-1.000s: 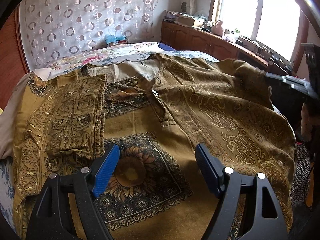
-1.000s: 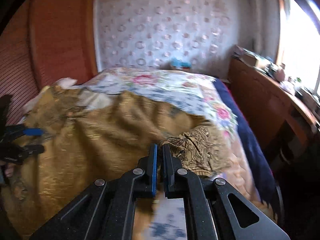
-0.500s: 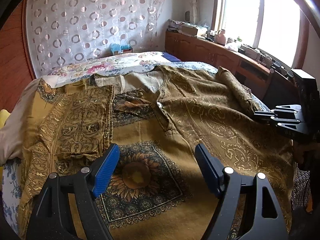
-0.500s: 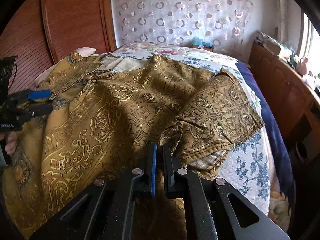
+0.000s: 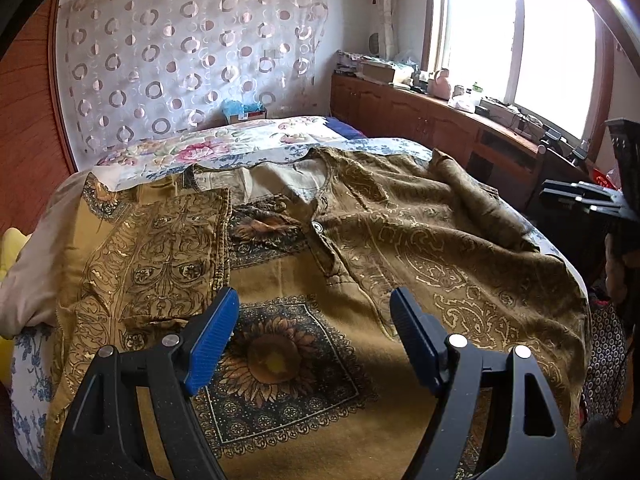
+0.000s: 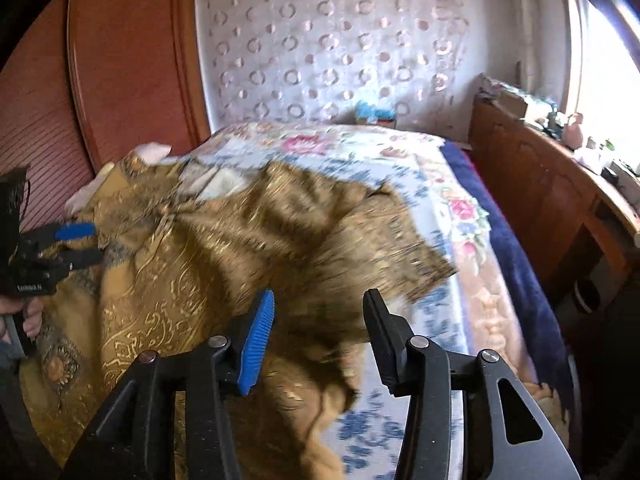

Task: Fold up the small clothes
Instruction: 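Grasp the other sleeve cuff with the right tool and lift it, then fold the held sleeve across the shirt body with the right tool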

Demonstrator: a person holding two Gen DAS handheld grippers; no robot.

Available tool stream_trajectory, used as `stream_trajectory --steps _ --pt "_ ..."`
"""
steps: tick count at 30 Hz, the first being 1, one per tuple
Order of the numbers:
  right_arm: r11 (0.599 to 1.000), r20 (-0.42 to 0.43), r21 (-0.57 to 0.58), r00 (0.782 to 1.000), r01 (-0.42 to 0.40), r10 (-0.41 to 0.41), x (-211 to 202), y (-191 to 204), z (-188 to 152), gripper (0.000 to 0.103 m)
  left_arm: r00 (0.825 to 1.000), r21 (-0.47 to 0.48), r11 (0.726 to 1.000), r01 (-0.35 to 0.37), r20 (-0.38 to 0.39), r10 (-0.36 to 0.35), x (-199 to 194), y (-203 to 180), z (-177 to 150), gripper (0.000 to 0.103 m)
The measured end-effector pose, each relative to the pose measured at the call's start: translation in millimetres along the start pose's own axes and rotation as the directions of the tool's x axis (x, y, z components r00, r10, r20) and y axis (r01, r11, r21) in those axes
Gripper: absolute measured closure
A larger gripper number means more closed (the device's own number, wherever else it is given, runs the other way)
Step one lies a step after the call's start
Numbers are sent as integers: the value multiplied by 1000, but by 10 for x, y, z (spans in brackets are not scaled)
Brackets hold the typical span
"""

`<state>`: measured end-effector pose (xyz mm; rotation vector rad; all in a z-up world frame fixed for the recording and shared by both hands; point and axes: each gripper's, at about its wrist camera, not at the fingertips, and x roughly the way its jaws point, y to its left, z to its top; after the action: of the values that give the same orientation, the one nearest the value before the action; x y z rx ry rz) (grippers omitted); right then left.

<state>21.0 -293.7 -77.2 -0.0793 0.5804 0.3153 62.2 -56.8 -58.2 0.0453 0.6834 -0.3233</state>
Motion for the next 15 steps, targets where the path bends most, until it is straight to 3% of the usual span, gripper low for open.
stream_trajectory --steps 6,15 --pt "997 8 50 998 58 -59 -39 -141 -3 49 1000 4 1000 5 1 -5 2 -27 9 24" --pt "991 -139 106 988 76 -61 618 -320 -12 49 1000 8 1000 4 1 -4 9 -62 4 24"
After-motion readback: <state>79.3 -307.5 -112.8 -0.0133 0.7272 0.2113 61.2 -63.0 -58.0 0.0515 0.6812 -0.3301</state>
